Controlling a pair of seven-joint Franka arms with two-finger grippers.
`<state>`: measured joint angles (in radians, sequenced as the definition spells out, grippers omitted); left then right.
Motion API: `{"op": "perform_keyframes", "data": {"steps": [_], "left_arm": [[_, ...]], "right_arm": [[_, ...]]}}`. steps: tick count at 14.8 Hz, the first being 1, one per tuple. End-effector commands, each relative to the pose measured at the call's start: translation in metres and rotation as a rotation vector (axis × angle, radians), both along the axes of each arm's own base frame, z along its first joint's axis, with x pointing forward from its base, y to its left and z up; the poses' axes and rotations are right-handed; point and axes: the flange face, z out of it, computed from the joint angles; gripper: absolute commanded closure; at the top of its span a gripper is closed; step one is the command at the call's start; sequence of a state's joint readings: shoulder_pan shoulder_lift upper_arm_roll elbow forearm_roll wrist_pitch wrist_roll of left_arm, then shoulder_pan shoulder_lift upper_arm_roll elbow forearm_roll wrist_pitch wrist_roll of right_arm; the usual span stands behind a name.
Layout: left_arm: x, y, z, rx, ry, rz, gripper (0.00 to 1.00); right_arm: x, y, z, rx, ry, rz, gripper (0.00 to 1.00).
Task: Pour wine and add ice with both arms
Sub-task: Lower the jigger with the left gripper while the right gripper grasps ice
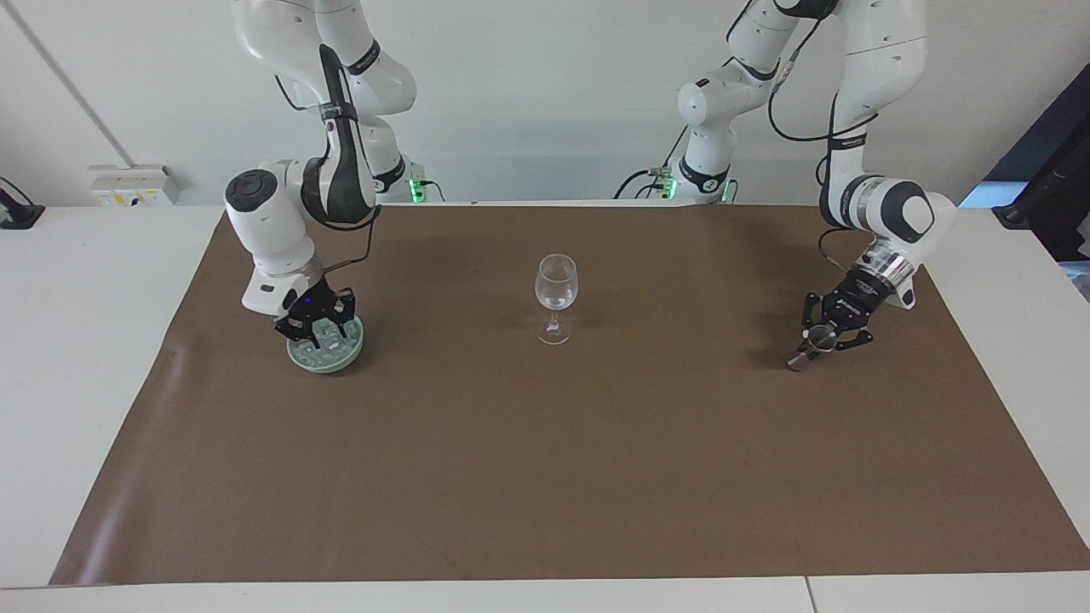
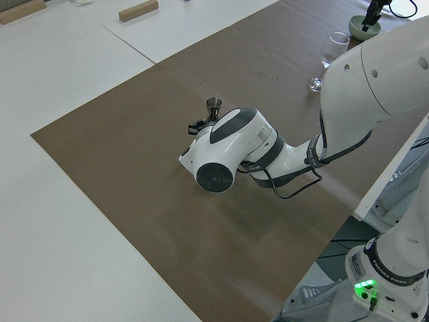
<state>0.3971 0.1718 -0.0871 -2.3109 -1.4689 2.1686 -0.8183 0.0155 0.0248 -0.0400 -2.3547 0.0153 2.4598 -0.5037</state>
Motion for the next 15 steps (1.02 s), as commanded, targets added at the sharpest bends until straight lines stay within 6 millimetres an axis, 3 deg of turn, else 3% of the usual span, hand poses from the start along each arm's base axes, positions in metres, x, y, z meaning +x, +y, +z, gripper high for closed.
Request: {"op": "perform_keyframes", "data": {"steps": [1, 7, 10, 12, 13, 14, 15], "left_arm": [[-0.006, -0.006, 0.003, 0.011, -0.021, 0.039, 1.0], [-0.006, -0.014, -0.002, 0.032, -0.018, 0.039, 1.0], [-0.01, -0.01, -0.003, 0.031, -0.015, 0.048, 1.0], [-0.012, -0.009, -0.004, 0.032, -0.011, 0.05, 1.0], [-0.012, -0.009, -0.004, 0.033, -0.011, 0.051, 0.88], [-0.012, -0.009, -0.004, 0.033, -0.011, 0.051, 0.1], [-0.012, -0.009, -0.003, 0.032, -0.012, 0.053, 0.0]], "right_arm": [[-0.001, -0.002, 0.0, 0.005, -0.014, 0.008, 0.63], [-0.001, 0.002, 0.0, 0.005, -0.01, 0.015, 0.91], [0.001, 0.002, 0.004, 0.005, -0.003, 0.016, 0.94], [0.009, 0.008, 0.018, 0.008, 0.005, 0.014, 0.94], [0.014, 0.009, 0.031, 0.01, 0.02, 0.001, 0.94], [0.021, 0.01, 0.047, 0.013, 0.038, -0.022, 0.93], [0.026, 0.017, 0.059, 0.014, 0.047, -0.025, 0.94]]}}
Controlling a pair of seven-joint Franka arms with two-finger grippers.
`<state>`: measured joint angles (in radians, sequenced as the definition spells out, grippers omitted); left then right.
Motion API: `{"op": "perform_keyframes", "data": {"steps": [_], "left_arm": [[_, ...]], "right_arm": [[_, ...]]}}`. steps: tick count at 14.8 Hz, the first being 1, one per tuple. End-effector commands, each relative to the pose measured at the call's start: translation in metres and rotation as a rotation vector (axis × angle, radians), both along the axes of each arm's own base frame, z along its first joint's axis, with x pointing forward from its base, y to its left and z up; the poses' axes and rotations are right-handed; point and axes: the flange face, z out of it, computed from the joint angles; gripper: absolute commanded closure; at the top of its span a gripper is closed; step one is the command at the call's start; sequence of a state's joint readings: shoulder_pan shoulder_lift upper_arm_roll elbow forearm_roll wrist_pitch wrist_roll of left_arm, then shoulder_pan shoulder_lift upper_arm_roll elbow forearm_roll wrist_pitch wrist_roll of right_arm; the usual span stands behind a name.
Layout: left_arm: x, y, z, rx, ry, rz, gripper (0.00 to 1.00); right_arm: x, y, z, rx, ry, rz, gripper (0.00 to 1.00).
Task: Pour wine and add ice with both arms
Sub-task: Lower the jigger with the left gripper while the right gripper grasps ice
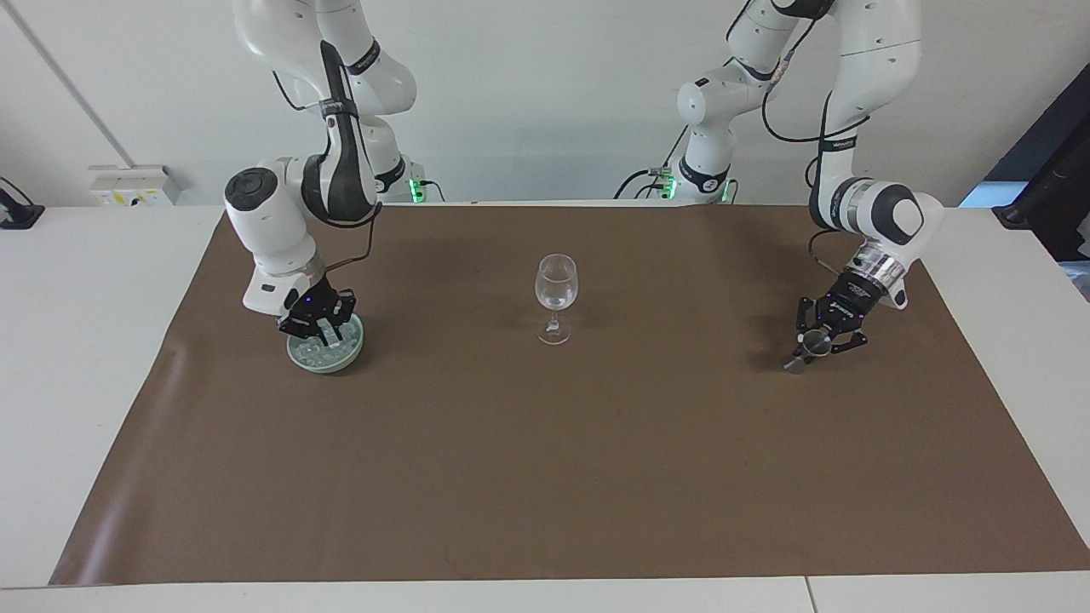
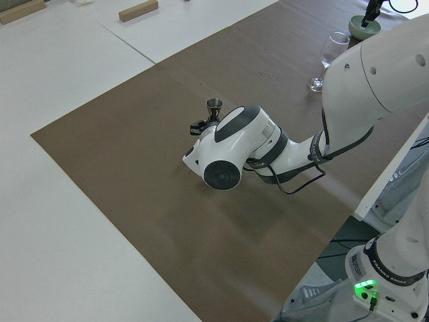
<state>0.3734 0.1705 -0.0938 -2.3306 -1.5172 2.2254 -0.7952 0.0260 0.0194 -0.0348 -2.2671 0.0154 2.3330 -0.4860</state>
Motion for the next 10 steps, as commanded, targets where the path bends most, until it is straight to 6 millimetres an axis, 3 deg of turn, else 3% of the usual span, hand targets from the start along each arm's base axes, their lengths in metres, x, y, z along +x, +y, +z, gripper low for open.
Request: {"op": "perform_keyframes", "data": {"steps": [1, 3, 7, 10], "left_arm": [[-0.009, 0.0, 0.004, 0.004, -0.015, 0.019, 0.0], [-0.008, 0.003, 0.013, 0.007, -0.031, 0.019, 0.0], [-0.007, -0.003, 0.035, 0.077, -0.057, -0.055, 0.0], [-0.011, 0.01, 0.046, 0.122, -0.066, -0.09, 0.0]], "right_arm": [[0.017, 0.018, 0.046, 0.011, 0.014, -0.025, 0.94], [0.028, 0.034, 0.078, 0.016, 0.011, -0.084, 0.94], [0.038, 0.12, 0.147, 0.041, -0.017, -0.253, 0.94], [0.033, 0.167, 0.192, 0.063, -0.037, -0.318, 0.95]]}}
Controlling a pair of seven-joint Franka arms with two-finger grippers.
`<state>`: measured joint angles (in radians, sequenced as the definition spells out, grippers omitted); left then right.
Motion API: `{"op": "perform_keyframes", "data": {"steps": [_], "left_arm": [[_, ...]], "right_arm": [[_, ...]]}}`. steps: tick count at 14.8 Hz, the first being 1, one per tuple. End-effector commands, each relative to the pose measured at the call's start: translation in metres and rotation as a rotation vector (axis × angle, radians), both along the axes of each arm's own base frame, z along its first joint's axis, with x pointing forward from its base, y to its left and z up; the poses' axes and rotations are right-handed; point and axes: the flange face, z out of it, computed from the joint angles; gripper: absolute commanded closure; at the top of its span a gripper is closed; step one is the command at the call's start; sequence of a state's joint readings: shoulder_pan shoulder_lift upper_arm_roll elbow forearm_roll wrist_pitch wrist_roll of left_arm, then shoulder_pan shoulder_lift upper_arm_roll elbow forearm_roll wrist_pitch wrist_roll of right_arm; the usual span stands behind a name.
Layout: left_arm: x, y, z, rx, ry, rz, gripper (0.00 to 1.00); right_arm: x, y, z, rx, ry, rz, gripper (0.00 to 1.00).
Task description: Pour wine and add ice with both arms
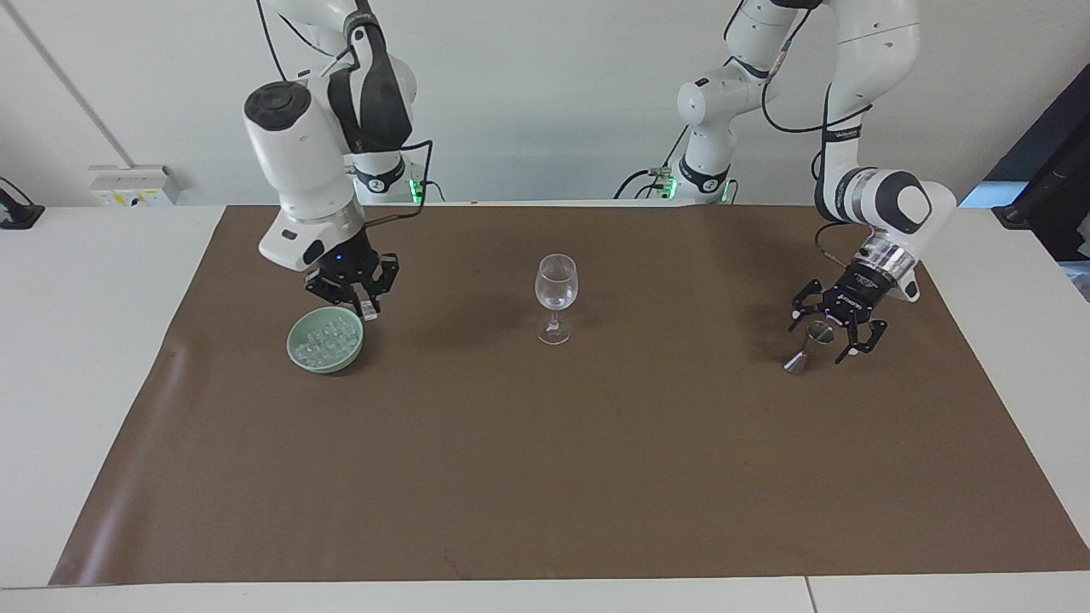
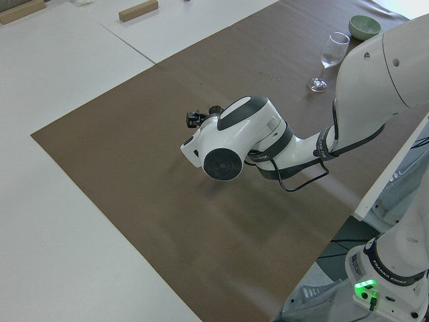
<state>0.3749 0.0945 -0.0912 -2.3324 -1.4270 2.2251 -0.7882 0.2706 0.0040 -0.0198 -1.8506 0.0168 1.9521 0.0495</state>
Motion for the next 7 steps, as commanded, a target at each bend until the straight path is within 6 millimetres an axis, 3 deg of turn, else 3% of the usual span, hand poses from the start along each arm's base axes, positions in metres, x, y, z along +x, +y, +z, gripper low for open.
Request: {"op": "perform_keyframes", "data": {"steps": [1, 4, 7], "left_arm": [[-0.014, 0.009, 0.012, 0.067, -0.005, -0.056, 0.0], [-0.019, 0.026, 0.018, 0.144, 0.008, -0.159, 0.0], [-0.015, 0.054, 0.041, 0.216, 0.009, -0.309, 0.0]], "right_arm": [[-0.004, 0.041, 0.035, 0.021, 0.003, -0.049, 0.97], [-0.013, 0.091, 0.051, 0.035, 0.007, -0.125, 1.0], [-0.017, 0.129, 0.047, 0.068, -0.029, -0.145, 1.0]]}}
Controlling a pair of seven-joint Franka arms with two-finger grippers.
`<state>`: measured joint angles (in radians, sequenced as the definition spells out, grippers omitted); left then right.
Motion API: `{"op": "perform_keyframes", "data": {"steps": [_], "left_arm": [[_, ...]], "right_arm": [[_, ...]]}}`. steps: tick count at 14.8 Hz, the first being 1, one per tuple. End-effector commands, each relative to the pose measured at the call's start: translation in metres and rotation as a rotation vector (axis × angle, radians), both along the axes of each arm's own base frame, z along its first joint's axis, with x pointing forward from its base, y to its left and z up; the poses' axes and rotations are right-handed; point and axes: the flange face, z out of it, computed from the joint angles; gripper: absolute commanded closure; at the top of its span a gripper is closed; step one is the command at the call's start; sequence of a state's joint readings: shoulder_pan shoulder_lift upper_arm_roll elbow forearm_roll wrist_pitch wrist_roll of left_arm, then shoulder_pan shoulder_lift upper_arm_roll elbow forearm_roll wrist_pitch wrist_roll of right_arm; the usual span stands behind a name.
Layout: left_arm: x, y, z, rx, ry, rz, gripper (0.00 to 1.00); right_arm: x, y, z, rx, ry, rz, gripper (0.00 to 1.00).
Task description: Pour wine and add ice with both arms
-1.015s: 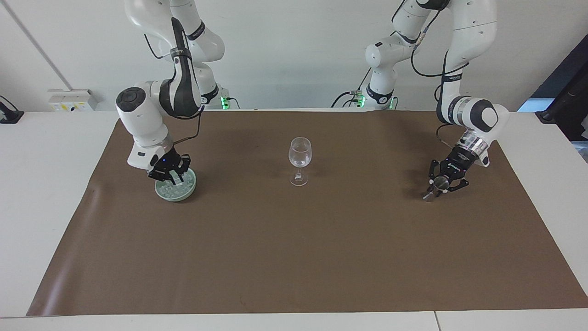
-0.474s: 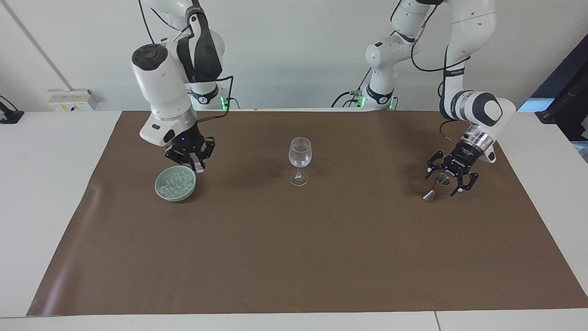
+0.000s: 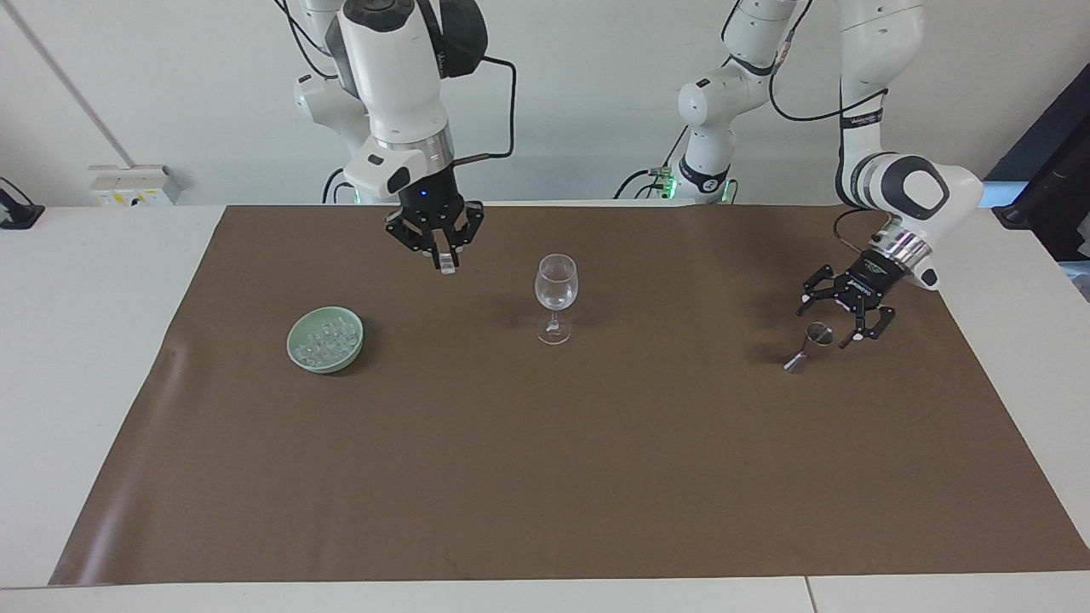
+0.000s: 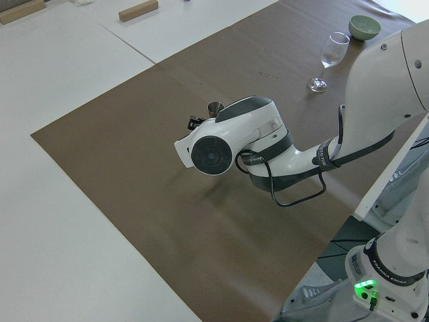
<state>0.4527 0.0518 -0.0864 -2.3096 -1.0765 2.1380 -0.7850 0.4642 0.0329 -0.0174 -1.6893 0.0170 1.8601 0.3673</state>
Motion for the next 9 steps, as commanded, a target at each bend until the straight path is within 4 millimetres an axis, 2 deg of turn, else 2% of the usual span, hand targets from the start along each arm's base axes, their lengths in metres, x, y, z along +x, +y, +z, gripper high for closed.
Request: {"op": "perform_keyframes", "data": {"steps": [1, 3, 5, 7, 9], "left_arm": [[0.002, 0.03, 0.027, 0.041, -0.007, -0.113, 0.0], [0.011, 0.046, 0.048, 0.107, -0.001, -0.211, 0.0], [0.029, 0.049, 0.075, 0.182, 0.005, -0.334, 0.0], [0.042, 0.048, 0.093, 0.244, 0.008, -0.41, 0.0], [0.054, 0.031, 0.111, 0.316, 0.008, -0.497, 0.0]], "right_arm": [[0.009, 0.027, -0.01, 0.028, -0.014, -0.032, 1.0], [0.009, 0.054, -0.016, 0.045, -0.024, -0.064, 1.0], [0.006, 0.091, -0.012, 0.063, -0.023, -0.102, 1.0], [-0.002, 0.104, -0.012, 0.067, -0.017, -0.115, 1.0], [-0.01, 0.116, -0.018, 0.064, -0.009, -0.115, 1.0]]}}
